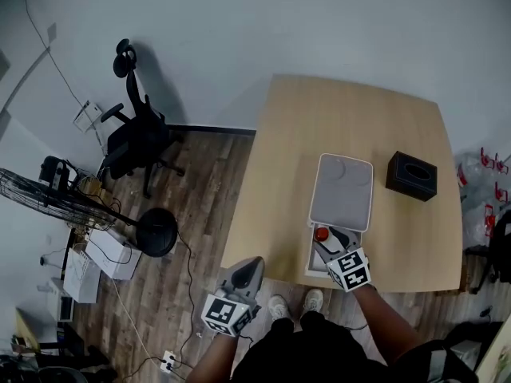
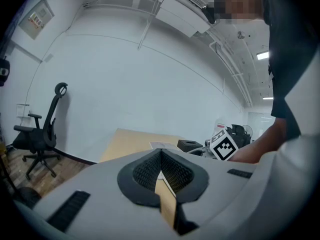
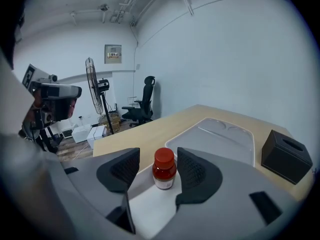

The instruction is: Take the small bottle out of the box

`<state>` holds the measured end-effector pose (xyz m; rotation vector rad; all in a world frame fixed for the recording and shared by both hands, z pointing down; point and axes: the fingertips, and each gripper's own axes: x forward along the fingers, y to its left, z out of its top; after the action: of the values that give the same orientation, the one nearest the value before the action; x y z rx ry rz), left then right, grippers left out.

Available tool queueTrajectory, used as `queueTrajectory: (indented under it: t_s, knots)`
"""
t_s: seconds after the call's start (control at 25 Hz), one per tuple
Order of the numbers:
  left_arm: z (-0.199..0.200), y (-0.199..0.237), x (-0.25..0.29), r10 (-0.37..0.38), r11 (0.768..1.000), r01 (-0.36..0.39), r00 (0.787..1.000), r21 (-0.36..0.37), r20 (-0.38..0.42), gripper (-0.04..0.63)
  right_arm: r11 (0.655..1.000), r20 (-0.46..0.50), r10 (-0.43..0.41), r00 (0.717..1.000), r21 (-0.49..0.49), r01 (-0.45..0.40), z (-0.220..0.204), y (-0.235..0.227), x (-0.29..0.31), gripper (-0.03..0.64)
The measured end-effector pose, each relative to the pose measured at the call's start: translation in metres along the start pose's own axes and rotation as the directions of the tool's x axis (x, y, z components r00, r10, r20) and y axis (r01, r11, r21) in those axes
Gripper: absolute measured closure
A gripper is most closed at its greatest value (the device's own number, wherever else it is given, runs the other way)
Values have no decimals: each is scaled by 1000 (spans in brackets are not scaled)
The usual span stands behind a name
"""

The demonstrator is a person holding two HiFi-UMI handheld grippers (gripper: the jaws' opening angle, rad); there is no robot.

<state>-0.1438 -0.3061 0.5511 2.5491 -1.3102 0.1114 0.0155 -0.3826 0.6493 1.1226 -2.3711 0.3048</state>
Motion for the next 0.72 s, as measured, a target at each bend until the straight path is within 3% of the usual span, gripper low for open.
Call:
queueTrajectory:
  t_s: [0.52, 0.72]
  knots:
    - [2, 2, -5, 31, 1000, -31, 1000, 1, 0, 583, 999, -11, -52, 999, 14, 52, -13, -10, 17, 461]
    - [7, -4, -3, 25, 999, -25, 1000, -21, 9, 583, 998, -9, -58, 998, -1, 58, -13, -8, 18, 466]
